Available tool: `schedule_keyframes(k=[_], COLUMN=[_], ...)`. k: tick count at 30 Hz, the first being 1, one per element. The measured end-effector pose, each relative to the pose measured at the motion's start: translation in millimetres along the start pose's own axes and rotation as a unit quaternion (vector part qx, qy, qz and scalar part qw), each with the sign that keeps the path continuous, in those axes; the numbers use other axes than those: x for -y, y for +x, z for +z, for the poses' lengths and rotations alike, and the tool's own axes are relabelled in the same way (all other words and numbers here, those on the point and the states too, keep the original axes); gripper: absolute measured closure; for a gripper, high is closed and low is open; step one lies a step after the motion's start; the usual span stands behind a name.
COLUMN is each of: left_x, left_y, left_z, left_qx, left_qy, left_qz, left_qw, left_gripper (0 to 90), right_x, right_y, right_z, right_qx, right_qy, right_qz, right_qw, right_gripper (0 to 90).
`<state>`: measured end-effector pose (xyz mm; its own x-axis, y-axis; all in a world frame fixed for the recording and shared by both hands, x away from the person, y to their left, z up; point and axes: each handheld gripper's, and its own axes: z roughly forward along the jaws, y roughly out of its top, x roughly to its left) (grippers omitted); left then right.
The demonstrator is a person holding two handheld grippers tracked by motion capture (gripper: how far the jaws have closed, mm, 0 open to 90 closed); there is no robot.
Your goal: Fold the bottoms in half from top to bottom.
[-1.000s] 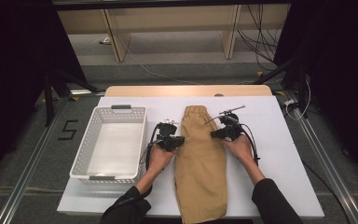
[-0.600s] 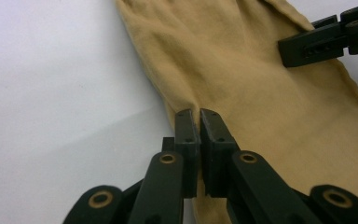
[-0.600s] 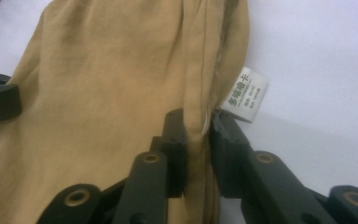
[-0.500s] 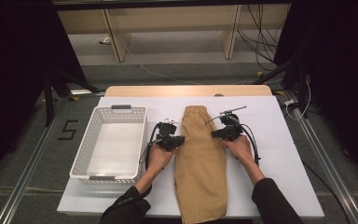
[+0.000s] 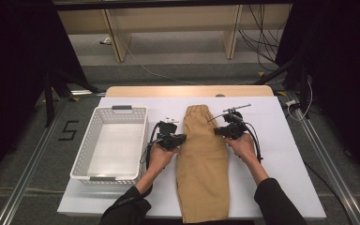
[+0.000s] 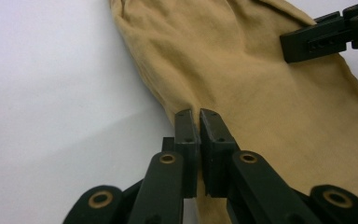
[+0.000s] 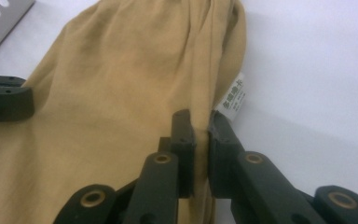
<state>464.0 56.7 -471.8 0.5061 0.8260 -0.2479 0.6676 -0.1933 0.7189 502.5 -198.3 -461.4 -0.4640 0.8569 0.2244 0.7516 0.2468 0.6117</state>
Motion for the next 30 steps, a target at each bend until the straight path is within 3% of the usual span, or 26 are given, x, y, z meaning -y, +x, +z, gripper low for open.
schedule_keyframes(k=[5,10,16,22,30], left_x=[-0.7,-3.7,-5.3,-8.5,-5.9], left_y=[1.1,2.3,-1.6,-10.9,-19.9], left_z=[-1.9,-7.1,-10.8,-21.8,-44.7], left_qx=[-0.001,-0.002,-0.001,-0.002,0.009], left_qy=[-0.014,-0.036,-0.038,-0.039,-0.043], left_qz=[-0.001,-0.002,0.01,0.043,0.085], left_qw=[0.9999,0.9994,0.9992,0.9983,0.9954], left_gripper=[85.6,85.7,85.7,85.7,85.6], right_x=[-1.1,-5.2,-5.1,-1.4,9.9], right_y=[3.5,5.9,9.5,14.3,27.9], right_z=[-1.4,-9.8,-16.7,-31.0,-59.0], right_qx=[0.011,0.007,0.009,0.002,-0.022], right_qy=[-0.007,-0.035,-0.051,-0.067,-0.101], right_qz=[-0.011,-0.021,-0.036,-0.048,-0.074], right_qw=[0.9999,0.9992,0.998,0.9966,0.9919], right_gripper=[83.8,84.0,84.0,84.0,84.0])
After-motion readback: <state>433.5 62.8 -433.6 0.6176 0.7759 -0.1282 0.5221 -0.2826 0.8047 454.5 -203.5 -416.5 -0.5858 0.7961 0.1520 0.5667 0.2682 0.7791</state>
